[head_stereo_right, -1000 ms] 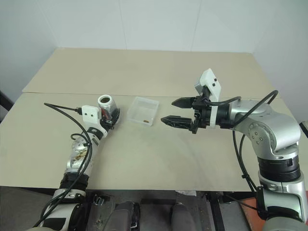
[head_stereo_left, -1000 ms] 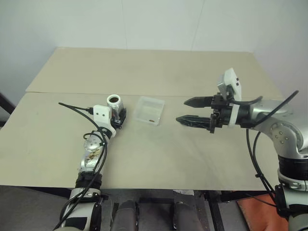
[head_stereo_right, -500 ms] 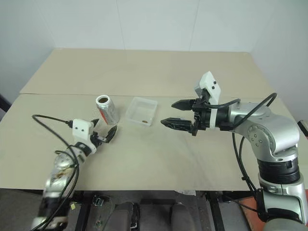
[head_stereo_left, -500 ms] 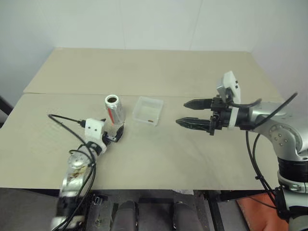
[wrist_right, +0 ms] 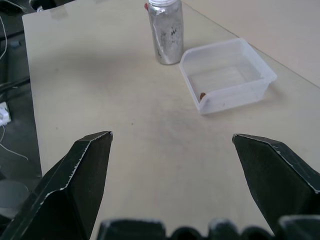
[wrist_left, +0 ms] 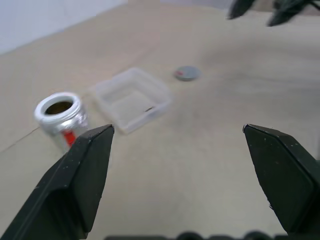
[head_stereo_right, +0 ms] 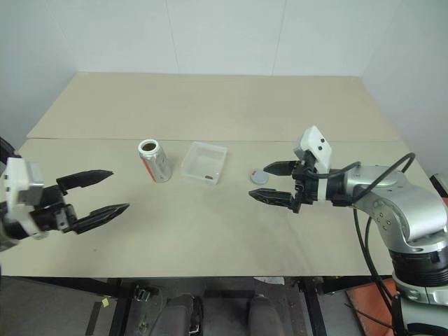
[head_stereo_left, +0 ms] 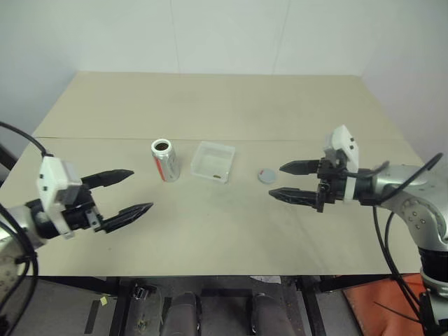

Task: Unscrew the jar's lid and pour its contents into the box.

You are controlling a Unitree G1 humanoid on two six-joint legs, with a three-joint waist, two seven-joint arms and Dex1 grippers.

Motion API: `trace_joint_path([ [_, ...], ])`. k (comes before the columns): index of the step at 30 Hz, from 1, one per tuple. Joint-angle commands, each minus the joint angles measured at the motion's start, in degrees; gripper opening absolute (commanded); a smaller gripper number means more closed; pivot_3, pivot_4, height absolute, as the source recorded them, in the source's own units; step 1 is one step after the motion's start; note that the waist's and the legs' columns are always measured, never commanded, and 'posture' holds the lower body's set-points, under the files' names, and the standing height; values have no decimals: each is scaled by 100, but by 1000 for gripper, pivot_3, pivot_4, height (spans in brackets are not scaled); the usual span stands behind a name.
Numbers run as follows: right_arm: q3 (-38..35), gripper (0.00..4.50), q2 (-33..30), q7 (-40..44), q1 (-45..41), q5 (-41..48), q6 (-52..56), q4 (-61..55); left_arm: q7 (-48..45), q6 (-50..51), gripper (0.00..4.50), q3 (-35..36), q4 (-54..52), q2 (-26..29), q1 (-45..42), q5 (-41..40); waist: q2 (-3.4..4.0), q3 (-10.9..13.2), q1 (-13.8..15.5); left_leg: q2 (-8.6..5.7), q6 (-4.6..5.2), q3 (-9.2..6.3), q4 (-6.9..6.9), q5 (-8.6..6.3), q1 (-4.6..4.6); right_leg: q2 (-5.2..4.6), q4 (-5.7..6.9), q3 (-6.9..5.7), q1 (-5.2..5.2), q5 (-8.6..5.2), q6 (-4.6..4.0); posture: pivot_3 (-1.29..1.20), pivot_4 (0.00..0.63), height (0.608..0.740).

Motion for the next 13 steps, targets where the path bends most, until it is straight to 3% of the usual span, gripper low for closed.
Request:
trace_joint_path([
  [1,-356,4500,-148,77,69,-24,-335,-243,-60,-119,4472,134,20,102,-364,-150,0,0,5,0,0,0,0,0,0,0,0,0,1,0,0,0,150,740],
  [13,-694,4500,-145,-260,569,142,-271,-818,-108,-38,4472,-407,82,-5,-934,-303,-1,0,-8,0,0,1,-6,0,-1,1,-5,4,0,0,1,0,150,740],
])
